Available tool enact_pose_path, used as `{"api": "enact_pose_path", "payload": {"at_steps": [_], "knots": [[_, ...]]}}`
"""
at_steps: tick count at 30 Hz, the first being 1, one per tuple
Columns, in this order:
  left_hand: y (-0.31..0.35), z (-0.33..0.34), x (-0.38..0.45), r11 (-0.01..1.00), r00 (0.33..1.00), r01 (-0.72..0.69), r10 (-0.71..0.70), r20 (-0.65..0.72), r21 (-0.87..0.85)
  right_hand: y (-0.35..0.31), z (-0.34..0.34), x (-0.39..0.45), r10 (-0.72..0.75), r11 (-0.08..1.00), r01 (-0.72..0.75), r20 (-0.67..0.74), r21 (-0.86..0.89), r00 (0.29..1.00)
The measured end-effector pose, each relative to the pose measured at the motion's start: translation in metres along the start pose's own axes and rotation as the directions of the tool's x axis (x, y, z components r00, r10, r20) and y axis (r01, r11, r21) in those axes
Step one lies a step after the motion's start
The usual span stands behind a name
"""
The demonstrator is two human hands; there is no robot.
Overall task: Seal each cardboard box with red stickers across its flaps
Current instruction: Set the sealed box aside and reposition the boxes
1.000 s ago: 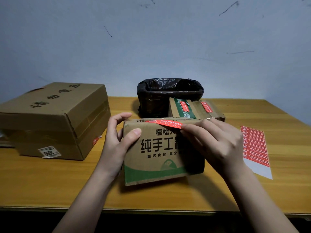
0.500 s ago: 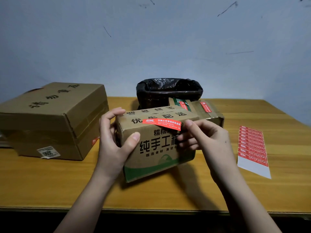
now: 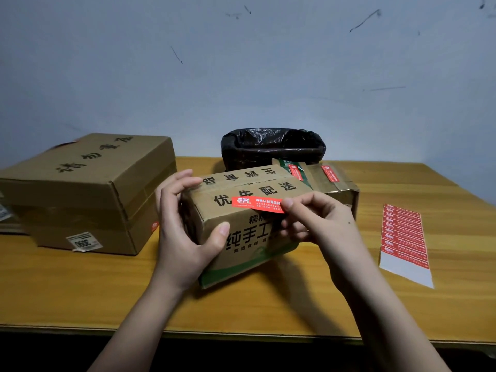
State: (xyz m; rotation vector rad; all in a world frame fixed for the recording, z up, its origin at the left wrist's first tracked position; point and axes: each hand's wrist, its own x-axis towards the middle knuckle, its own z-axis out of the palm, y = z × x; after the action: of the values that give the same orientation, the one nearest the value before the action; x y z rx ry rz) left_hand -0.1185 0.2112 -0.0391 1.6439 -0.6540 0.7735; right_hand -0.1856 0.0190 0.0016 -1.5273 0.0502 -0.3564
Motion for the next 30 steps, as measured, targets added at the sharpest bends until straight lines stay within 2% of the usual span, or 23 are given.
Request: {"api": "enact_pose_path", "payload": {"at_steps": [10, 30], "knots": [[0.005, -0.004, -0.004, 0.989, 0.995, -0.094, 0.092, 0.029, 0.110, -0.006, -0.002, 0.000, -0.192, 0.977, 0.191, -0.003, -0.096, 0.981], [0.004, 0.000, -0.005, 0.974, 0.986, -0.158, 0.148, 0.073, 0.162, -0.014, 0.002, 0.002, -0.325, 0.932, 0.326, 0.034, -0.160, 0.945]]}}
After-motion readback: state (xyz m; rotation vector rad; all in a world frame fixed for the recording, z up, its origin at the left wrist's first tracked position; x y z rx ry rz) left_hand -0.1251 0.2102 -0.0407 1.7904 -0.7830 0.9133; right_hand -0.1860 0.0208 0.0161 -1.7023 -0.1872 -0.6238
